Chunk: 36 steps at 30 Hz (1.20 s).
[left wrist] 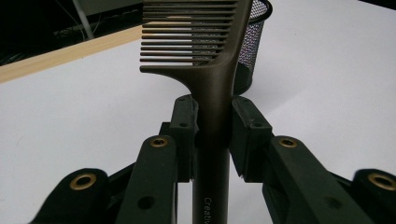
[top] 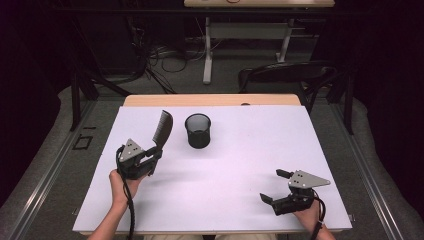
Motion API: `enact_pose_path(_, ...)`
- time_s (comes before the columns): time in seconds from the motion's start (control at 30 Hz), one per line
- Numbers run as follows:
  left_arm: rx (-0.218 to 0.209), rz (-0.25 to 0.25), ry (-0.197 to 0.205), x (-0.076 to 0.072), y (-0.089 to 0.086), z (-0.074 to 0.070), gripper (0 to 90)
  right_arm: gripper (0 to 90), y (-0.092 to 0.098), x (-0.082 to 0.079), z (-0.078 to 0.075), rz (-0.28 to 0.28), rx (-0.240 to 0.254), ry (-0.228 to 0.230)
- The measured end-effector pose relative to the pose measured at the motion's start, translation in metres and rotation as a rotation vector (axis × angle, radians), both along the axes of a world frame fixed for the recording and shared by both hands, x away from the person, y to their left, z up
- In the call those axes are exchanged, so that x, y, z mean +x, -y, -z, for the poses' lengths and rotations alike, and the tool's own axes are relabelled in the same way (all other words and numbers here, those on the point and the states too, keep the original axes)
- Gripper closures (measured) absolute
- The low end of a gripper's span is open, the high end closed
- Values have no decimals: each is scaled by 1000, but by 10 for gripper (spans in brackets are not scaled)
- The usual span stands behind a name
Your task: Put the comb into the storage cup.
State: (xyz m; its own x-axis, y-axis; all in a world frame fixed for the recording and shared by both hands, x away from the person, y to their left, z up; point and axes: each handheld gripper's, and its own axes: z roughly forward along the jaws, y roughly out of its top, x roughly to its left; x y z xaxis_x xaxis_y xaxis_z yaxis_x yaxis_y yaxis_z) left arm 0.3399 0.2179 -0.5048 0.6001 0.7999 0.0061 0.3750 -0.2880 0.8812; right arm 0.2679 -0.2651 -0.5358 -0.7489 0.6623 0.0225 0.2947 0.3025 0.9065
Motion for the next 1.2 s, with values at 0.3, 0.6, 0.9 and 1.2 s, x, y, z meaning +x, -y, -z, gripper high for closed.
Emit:
enact_pose_path(0.3, -1, 6, 10, 2, 2, -1, 725, 0, 1, 0, 0, 1, 1, -4)
enact_pose_path(0.6, -39, -1, 19, 4, 2, -5, 725, 0, 0, 1, 0, 3, 9, -3)
enact_pose_path(0.9, -58, -2, 37, 7, 6, -6, 725, 0, 0, 2, 0, 4, 10, -4)
enact_pose_path(1.2, -81, -15, 53, 8, 7, -7, 725, 0, 0, 2, 1, 2, 6, -11)
